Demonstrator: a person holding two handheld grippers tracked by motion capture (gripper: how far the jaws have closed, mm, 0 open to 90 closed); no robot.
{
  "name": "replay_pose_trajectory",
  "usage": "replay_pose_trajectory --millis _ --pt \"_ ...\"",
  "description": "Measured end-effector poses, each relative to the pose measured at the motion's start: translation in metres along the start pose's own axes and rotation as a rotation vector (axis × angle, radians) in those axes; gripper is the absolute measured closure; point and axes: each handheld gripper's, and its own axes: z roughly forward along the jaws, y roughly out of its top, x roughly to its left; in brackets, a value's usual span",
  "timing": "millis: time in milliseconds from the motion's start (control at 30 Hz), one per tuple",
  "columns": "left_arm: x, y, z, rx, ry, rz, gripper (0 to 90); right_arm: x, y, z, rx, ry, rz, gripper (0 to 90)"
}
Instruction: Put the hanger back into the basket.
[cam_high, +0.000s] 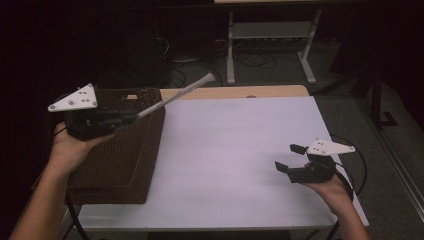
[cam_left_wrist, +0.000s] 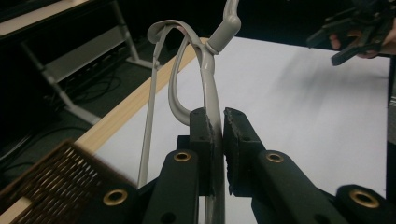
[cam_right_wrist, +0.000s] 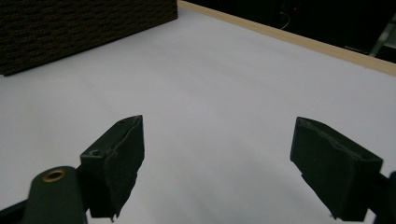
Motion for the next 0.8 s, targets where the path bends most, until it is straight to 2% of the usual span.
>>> replay_pose_trajectory --millis 367,800 --pt "0.017 -0.027 -0.043 0.026 0.093 -0.048 82.9 0.0 0.0 0.002 0.009 -0.002 0.004 17.1" --pt "0.034 -0.073 -0.074 0.057 0.168 -0.143 82.8 0.001 -0.001 0.005 0.017 -0.003 -0.006 17.1"
